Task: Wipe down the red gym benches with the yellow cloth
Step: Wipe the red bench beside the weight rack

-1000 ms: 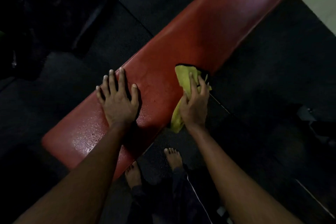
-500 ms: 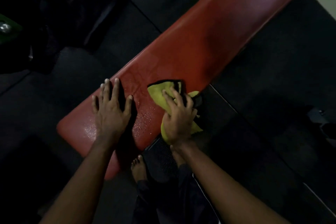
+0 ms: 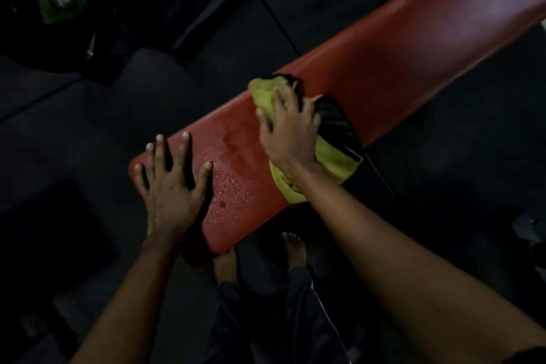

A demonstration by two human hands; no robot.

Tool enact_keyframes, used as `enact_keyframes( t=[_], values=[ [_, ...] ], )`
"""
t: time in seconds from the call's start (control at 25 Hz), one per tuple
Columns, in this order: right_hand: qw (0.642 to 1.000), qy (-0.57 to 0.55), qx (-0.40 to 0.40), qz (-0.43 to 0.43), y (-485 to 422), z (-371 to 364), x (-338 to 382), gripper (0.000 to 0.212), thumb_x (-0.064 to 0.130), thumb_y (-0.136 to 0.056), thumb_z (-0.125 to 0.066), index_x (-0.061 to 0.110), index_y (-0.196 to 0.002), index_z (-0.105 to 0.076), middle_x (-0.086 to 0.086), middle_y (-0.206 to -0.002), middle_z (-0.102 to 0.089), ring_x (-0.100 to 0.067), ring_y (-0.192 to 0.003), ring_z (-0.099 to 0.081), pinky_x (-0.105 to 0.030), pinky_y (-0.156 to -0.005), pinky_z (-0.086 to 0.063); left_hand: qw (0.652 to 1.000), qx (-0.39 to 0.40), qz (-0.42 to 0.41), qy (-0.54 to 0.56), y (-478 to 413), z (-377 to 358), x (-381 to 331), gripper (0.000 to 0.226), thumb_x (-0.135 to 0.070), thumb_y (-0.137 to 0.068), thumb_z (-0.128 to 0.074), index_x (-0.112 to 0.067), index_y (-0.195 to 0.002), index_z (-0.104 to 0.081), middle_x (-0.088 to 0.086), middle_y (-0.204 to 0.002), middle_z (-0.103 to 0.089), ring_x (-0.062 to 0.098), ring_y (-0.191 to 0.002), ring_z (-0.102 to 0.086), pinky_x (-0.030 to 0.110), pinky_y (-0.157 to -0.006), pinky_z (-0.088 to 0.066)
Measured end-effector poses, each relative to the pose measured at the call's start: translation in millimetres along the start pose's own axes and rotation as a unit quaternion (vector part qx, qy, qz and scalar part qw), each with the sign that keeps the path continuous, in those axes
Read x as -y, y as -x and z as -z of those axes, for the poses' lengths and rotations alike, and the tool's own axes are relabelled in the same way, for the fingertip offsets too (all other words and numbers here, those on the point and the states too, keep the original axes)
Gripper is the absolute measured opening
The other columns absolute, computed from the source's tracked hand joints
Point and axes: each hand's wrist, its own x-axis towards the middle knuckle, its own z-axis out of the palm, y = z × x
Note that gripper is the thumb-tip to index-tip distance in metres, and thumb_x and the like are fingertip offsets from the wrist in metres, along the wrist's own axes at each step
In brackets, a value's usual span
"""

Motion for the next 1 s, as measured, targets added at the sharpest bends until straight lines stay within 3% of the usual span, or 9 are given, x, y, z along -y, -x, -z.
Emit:
enact_keyframes(
  t=[0.08, 0.16, 0.24, 0.36, 0.52, 0.64, 0.8, 0.88, 1.0],
  values=[
    [0.989, 0.033, 0.071, 0.128, -0.2, 4.6, -11.3, 0.069, 0.063, -0.099, -0.034, 0.026, -0.157, -0.03, 0.001, -0.166, -0.018, -0.036, -0.148, -0.02, -0.056, -0.113, -0.026, 1.0, -0.004, 0.024, 0.013, 4.1, 0.3, 2.1, 0.07, -0.068, -0.098, -0.038, -0.043, -0.158, -0.014, 0.004, -0.17, 0.0, 0.019, -0.155, 0.009, 0.054, -0.122, 0.008],
    [0.982, 0.067, 0.087, 0.151, -11.9, 9.6, -35.4, 0.071, 0.067, -0.096, -0.037, 0.037, -0.158, -0.022, 0.003, -0.168, -0.013, -0.033, -0.153, -0.011, -0.061, -0.117, -0.014, 0.999, -0.009, 0.036, 0.024, 6.9, 0.0, 6.6, 0.071, -0.068, -0.097, -0.039, -0.043, -0.159, -0.012, 0.005, -0.169, 0.002, 0.018, -0.155, 0.01, 0.055, -0.122, 0.008],
    [0.991, 0.063, 0.049, 0.106, -19.5, 8.6, -47.6, 0.066, 0.062, -0.096, -0.039, 0.041, -0.157, -0.023, 0.004, -0.167, -0.017, -0.031, -0.153, -0.014, -0.059, -0.121, -0.012, 0.999, -0.014, 0.026, 0.032, 7.1, -1.5, 9.2, 0.072, -0.069, -0.097, -0.039, -0.044, -0.159, -0.01, 0.005, -0.17, 0.003, 0.018, -0.155, 0.011, 0.054, -0.123, 0.007],
    [0.998, 0.035, -0.018, 0.054, -26.2, -9.1, -29.0, 0.062, 0.055, -0.099, -0.036, 0.033, -0.157, -0.028, 0.001, -0.165, -0.023, -0.031, -0.153, -0.017, -0.056, -0.122, -0.014, 0.999, -0.011, 0.017, 0.047, 5.2, -2.1, 13.8, 0.073, -0.071, -0.097, -0.037, -0.043, -0.159, -0.01, 0.004, -0.17, 0.004, 0.017, -0.155, 0.012, 0.051, -0.123, 0.01],
    [1.0, -0.003, -0.022, -0.02, -63.0, -6.9, 4.3, 0.058, 0.056, -0.099, -0.032, 0.027, -0.149, -0.041, 0.001, -0.16, -0.033, -0.03, -0.153, -0.015, -0.058, -0.122, -0.01, 0.999, 0.004, -0.005, 0.054, 4.0, -0.2, 22.5, 0.073, -0.07, -0.097, -0.036, -0.043, -0.159, -0.011, -0.001, -0.169, 0.005, 0.015, -0.155, 0.011, 0.045, -0.12, 0.013],
    [0.995, 0.049, 0.01, 0.083, -56.0, -14.2, 31.5, 0.053, 0.054, -0.099, -0.036, 0.025, -0.142, -0.049, 0.0, -0.155, -0.041, -0.029, -0.151, -0.019, -0.059, -0.118, -0.02, 0.998, 0.001, -0.021, 0.062, 5.4, 3.2, 31.9, 0.073, -0.067, -0.099, -0.038, -0.038, -0.16, -0.011, -0.001, -0.17, 0.002, 0.013, -0.155, 0.008, 0.042, -0.122, 0.009],
    [0.95, 0.097, 0.07, 0.287, -38.6, -16.5, 16.7, 0.065, 0.055, -0.092, -0.038, 0.024, -0.148, -0.045, -0.004, -0.152, -0.044, -0.035, -0.148, -0.027, -0.059, -0.112, -0.032, 0.997, -0.006, -0.027, 0.078, 12.4, 5.4, 43.5, 0.083, -0.07, -0.097, -0.033, -0.026, -0.162, -0.006, -0.002, -0.169, 0.003, 0.005, -0.152, 0.014, 0.036, -0.123, 0.009],
    [0.959, 0.082, 0.066, 0.262, -60.3, -8.0, 8.1, 0.067, 0.051, -0.089, -0.036, 0.021, -0.148, -0.046, -0.007, -0.148, -0.048, -0.036, -0.146, -0.032, -0.058, -0.113, -0.032, 0.996, 0.001, -0.013, 0.092, 11.6, 7.0, 51.2, 0.095, -0.076, -0.091, -0.034, -0.021, -0.162, -0.003, -0.003, -0.169, 0.004, 0.006, -0.153, 0.013, 0.036, -0.123, 0.009],
    [0.992, 0.057, 0.021, 0.107, -70.2, -11.0, 24.8, 0.053, 0.046, -0.095, -0.042, 0.018, -0.138, -0.054, -0.006, -0.146, -0.049, -0.031, -0.146, -0.031, -0.05, -0.12, -0.022, 0.988, 0.022, 0.025, 0.149, 5.1, 14.7, 58.0, 0.118, -0.086, -0.077, -0.046, -0.019, -0.162, 0.0, -0.003, -0.169, 0.007, 0.01, -0.153, 0.01, 0.038, -0.123, 0.006]
  ],
)
